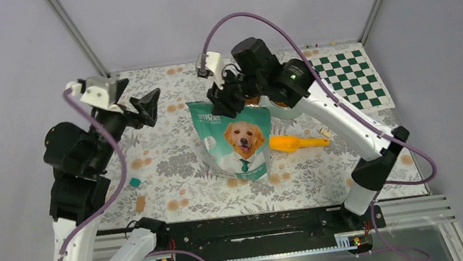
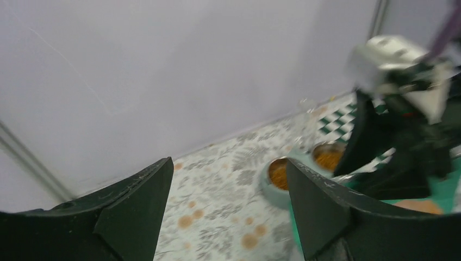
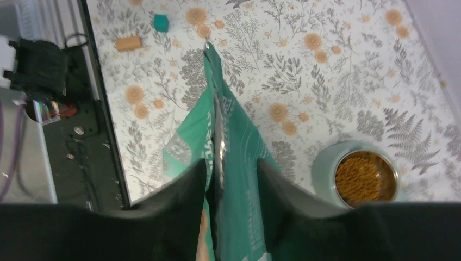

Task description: Serve the pet food

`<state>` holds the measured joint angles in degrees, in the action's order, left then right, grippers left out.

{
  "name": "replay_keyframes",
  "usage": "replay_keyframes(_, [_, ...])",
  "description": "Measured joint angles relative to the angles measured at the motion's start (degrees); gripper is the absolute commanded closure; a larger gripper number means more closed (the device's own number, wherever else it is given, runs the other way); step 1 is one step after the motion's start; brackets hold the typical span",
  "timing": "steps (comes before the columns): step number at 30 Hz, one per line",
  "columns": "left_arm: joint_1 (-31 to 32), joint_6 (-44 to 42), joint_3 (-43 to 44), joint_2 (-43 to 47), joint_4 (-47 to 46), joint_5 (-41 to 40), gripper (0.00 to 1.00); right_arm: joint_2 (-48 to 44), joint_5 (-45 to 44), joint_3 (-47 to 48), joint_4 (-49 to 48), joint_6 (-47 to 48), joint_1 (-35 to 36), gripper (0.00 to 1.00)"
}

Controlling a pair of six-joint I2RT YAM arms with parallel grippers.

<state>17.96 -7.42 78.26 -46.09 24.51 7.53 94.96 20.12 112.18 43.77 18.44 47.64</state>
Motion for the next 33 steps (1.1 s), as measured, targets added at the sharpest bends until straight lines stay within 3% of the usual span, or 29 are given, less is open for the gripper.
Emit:
replay_keyframes(2, [0.00,5.11,-1.09,1.64,-1.81,-0.02,0.23,3.30,-0.24,4.52,2.78,0.94,0.52,0.96])
replay_keyframes(3, [0.00,7.26,-1.46,2.51,-2.27,-0.07,0.23,4.55,-0.26,6.40,4.17,1.03,0.81,1.00])
replay_keyframes(10, [0.00,15.80,-2.36,4.98,-3.21,-1.40,0.23,6.62,-1.77,11.41,8.74,-0.17,2.14,1.00])
replay_keyframes(15, [0.00,20.24,-2.67,6.40,1.95,-5.60,0.22,9.18,-3.93,15.28,9.60,-4.74,2.40,1.00])
replay_keyframes(20, [0.00,23.04,-3.74,9.70,7.76,-10.10,0.21,16.68,-7.45,24.96,9.33,-9.84,2.78,1.00])
replay_keyframes(24, [0.00,24.35,-4.92,14.21,12.37,-13.03,0.20,21.88,-8.70,29.83,4.17,-12.76,3.04,1.00])
replay_keyframes(30, [0.00,25.31,-5.31,18.16,16.92,-15.50,0.16,24.11,-9.16,28.94,-6.05,-15.96,3.08,1.00])
replay_keyframes(31, [0.00,25.38,-5.31,18.36,17.62,-15.63,0.15,24.11,-9.16,27.98,-8.20,-16.59,3.08,0.92])
replay_keyframes(33, [0.00,25.27,-5.33,18.38,18.84,-15.52,0.14,24.11,-9.16,26.29,-11.32,-17.42,3.08,0.60])
